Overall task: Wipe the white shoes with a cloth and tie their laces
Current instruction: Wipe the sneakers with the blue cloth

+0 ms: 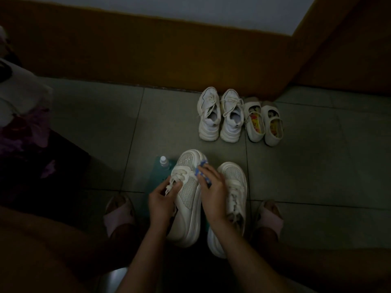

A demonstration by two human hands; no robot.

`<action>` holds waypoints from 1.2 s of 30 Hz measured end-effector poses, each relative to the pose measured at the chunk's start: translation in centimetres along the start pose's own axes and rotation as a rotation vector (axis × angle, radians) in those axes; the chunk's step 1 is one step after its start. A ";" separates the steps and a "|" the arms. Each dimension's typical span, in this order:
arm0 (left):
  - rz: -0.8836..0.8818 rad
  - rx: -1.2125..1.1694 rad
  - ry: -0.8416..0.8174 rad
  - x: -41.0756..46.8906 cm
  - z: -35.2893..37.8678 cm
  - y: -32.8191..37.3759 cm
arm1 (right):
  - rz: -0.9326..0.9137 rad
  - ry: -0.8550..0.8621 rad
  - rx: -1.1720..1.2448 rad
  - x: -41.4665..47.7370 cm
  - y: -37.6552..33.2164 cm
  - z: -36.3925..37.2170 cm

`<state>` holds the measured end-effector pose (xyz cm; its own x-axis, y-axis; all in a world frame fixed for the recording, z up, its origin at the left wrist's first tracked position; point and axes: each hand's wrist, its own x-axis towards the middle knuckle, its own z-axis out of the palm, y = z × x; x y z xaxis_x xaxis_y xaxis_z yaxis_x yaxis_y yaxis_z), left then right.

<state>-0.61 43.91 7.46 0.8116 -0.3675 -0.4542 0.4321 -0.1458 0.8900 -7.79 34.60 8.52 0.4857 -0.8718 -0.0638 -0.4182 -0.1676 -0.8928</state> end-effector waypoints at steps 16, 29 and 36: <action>-0.009 -0.011 -0.012 -0.3 -0.2 0.5 | 0.069 -0.049 -0.073 -4.1 0.6 -0.2; -0.028 -0.035 -0.007 -0.4 -0.2 0.2 | 0.270 0.002 0.244 -0.8 -1.9 -3.4; -0.033 -0.039 -0.005 -0.3 -0.3 0.3 | 0.074 -0.110 0.001 4.1 -2.8 -0.2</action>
<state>-0.59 44.19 7.85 0.7947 -0.3674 -0.4833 0.4738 -0.1223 0.8721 -4.76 31.38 10.89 0.5350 -0.8258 -0.1782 -0.4553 -0.1041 -0.8843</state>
